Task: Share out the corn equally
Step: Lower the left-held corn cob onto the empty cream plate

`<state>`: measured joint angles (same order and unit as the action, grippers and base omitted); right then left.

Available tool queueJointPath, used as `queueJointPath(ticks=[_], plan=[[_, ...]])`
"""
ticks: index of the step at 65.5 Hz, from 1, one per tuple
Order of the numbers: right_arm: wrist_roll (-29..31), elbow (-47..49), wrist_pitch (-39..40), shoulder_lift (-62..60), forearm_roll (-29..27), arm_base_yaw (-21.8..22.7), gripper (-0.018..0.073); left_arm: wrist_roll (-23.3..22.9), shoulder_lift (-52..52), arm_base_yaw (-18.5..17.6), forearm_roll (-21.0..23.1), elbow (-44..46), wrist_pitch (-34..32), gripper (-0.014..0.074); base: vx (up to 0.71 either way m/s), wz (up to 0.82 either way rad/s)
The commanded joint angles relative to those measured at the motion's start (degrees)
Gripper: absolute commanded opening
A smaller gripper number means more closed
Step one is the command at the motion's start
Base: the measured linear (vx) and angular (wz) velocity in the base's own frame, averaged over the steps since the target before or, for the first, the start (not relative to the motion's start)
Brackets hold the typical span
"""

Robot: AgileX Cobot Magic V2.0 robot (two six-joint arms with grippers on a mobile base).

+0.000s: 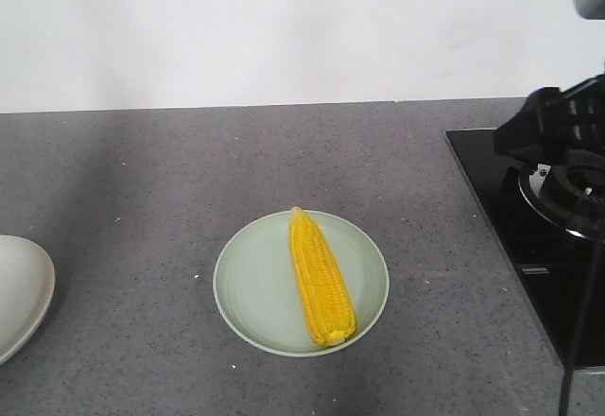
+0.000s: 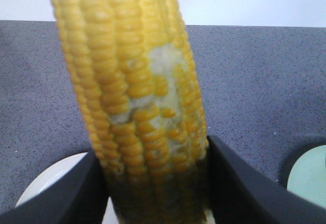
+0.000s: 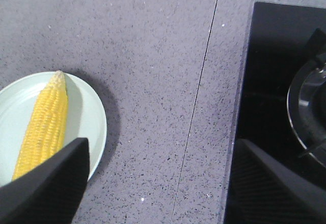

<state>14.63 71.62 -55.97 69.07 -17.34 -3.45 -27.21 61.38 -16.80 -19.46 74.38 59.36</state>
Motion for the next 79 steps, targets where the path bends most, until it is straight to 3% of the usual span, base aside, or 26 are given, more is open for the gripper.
queueJointPath(ticks=[1, 14, 30, 43, 79], plan=[[1.2, 0.1, 5.27, -3.7, -1.03, 0.45, 0.0559, -0.89, -0.82, 0.12, -1.33, 1.13, -2.08, 0.0108, 0.0, 0.0], [1.33, 0.05, 6.03, -5.0, -1.07, 0.45, 0.0559, -1.34, -0.82, 0.12, -1.6, 1.13, 0.55, 0.0108, 0.0, 0.0], [1.33, 0.05, 6.03, -4.93, -1.07, 0.45, 0.0559, -8.38, -0.82, 1.42, -8.85, -5.99, 4.71, 0.0108, 0.0, 0.0], [1.33, 0.05, 6.09, -4.82, -1.07, 0.45, 0.0559, -8.51, -0.16, 3.78, -7.73, -14.26, 5.0, 0.0108, 0.0, 0.0], [1.33, 0.05, 6.46, -4.82, -1.33, 0.39, 0.0559, 1.51, 11.04, 8.0, -3.93, -14.76, 11.66, 0.011, 0.0, 0.0]])
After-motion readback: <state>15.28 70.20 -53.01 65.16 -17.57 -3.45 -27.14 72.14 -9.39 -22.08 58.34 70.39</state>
